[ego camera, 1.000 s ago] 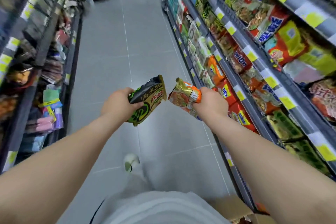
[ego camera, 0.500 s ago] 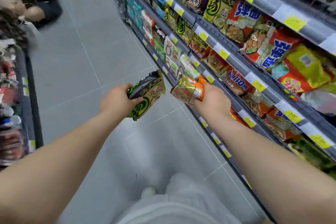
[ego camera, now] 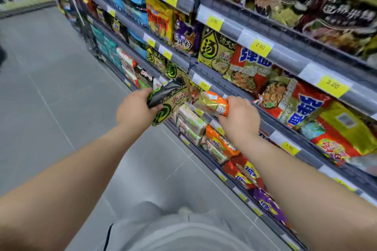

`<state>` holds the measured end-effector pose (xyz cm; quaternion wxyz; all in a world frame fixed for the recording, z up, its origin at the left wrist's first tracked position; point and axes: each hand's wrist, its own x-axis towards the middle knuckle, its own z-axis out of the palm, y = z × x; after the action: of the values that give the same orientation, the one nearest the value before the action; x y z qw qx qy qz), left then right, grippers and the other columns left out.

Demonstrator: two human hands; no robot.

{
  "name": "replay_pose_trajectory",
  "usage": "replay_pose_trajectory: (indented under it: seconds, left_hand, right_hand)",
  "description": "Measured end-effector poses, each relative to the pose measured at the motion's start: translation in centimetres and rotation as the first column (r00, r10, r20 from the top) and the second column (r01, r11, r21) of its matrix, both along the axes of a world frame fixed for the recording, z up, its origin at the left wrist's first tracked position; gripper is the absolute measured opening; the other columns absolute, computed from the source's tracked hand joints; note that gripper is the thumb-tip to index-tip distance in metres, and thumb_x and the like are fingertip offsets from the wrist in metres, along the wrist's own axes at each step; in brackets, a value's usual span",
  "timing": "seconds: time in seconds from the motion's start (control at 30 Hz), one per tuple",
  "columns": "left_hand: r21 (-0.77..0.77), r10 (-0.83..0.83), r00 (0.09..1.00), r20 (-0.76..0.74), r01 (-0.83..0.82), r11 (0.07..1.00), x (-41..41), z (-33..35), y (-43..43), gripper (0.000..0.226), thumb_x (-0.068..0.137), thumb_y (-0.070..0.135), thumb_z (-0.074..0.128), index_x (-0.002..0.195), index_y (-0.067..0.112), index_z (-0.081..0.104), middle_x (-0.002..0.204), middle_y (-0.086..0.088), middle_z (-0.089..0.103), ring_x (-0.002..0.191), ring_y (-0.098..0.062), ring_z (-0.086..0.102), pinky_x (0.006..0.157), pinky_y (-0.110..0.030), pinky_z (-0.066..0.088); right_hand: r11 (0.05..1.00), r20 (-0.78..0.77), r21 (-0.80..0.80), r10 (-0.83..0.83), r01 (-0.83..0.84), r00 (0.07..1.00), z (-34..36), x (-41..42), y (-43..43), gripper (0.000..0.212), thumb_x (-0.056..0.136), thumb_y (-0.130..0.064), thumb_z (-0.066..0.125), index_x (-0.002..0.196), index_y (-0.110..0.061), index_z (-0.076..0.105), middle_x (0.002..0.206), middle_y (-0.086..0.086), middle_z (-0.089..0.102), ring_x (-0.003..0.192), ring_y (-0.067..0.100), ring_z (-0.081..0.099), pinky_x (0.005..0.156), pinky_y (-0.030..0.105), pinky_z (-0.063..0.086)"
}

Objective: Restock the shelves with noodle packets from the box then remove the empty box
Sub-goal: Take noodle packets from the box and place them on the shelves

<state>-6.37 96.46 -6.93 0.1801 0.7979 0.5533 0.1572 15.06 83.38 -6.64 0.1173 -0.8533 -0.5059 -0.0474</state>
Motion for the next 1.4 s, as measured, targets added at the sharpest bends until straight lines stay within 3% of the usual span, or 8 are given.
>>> replay_pose_trajectory:
  seconds: [0.23,0.4,0.7,0.9,1.07,1.17,1.3,1.4]
  left_hand:
    - [0.188,-0.324,0.946,-0.007,0.32,0.929,5.7,0.0,10.1,0.042,0.085,0.041,0.065,0.12,0.02,0.057,0.106,-0.007,0.059,0.103,-0.032,0.052,0.076,-0.041,0.047]
    - [0.307,-0.6,0.796,-0.079,0.592,0.745,9.0,1.2,16.3,0.047,0.079,0.025,0.073,0.122,0.02,0.056,0.112,-0.007,0.058,0.105,-0.032,0.05,0.081,-0.044,0.047]
    - [0.414,-0.797,0.556,-0.236,0.8,0.435,15.1,1.3,20.8,0.054,0.071,0.008,0.076,0.121,0.014,0.056,0.113,-0.009,0.057,0.108,-0.033,0.048,0.083,-0.044,0.046]
    - [0.391,-0.78,0.561,-0.275,0.807,0.443,17.3,-0.1,21.2,0.051,0.077,0.006,0.069,0.125,0.015,0.054,0.119,-0.009,0.056,0.111,-0.032,0.046,0.08,-0.043,0.045]
    - [0.333,-0.728,0.602,-0.328,0.795,0.507,18.4,-1.0,22.5,0.052,0.082,0.012,0.068,0.131,0.017,0.05,0.121,-0.011,0.056,0.111,-0.036,0.048,0.092,-0.047,0.039]
    - [0.273,-0.714,0.578,-0.395,0.816,0.509,19.7,-0.8,22.9,0.05,0.086,0.016,0.065,0.133,0.018,0.048,0.122,-0.012,0.056,0.112,-0.037,0.049,0.095,-0.047,0.034]
    - [0.342,-0.689,0.611,-0.39,0.791,0.507,20.9,-0.7,22.6,0.05,0.083,0.007,0.063,0.129,0.018,0.051,0.115,-0.013,0.058,0.107,-0.037,0.05,0.094,-0.045,0.033]
    - [0.533,-0.677,0.67,-0.304,0.708,0.462,20.1,-1.1,21.5,0.044,0.073,-0.008,0.052,0.112,0.014,0.057,0.098,-0.013,0.055,0.087,-0.034,0.051,0.075,-0.042,0.035]
  right_hand:
    - [0.987,0.211,-0.01,-0.157,0.163,0.965,0.0,1.3,4.2,0.042,0.064,-0.022,0.081,0.101,-0.016,0.062,0.095,0.005,0.063,0.091,0.03,0.057,0.079,0.04,0.044]
    - [0.934,0.329,0.072,-0.353,0.349,0.876,-1.2,0.1,6.7,0.06,0.046,-0.013,0.086,0.1,-0.008,0.059,0.102,0.015,0.062,0.09,0.034,0.057,0.077,0.041,0.04]
    - [0.846,0.397,0.119,-0.52,0.519,0.756,-2.1,1.3,9.1,0.052,0.055,0.0,0.078,0.103,-0.008,0.06,0.096,0.015,0.062,0.087,0.035,0.057,0.077,0.04,0.044]
    - [0.856,0.385,0.086,-0.501,0.51,0.775,-2.9,2.4,11.5,0.052,0.051,-0.004,0.083,0.099,-0.009,0.063,0.089,0.012,0.063,0.083,0.034,0.059,0.075,0.04,0.048]
    - [0.892,0.293,0.049,-0.443,0.45,0.847,-2.8,3.4,12.3,0.052,0.052,-0.008,0.084,0.1,-0.007,0.064,0.089,0.012,0.065,0.083,0.034,0.06,0.073,0.041,0.047]
    - [0.889,0.219,-0.026,-0.441,0.457,0.87,-1.6,5.2,12.4,0.047,0.064,-0.007,0.077,0.109,-0.007,0.062,0.096,0.014,0.066,0.091,0.036,0.059,0.081,0.043,0.043]
    - [0.769,0.269,-0.099,-0.59,0.631,0.761,-1.2,6.5,12.6,0.041,0.077,-0.009,0.067,0.116,-0.014,0.058,0.108,0.017,0.058,0.106,0.037,0.048,0.098,0.049,0.031]
    - [0.71,0.332,0.132,-0.69,0.692,0.644,-2.5,4.8,12.8,0.049,0.064,0.002,0.062,0.111,-0.01,0.056,0.093,0.017,0.054,0.085,0.035,0.051,0.078,0.043,0.036]
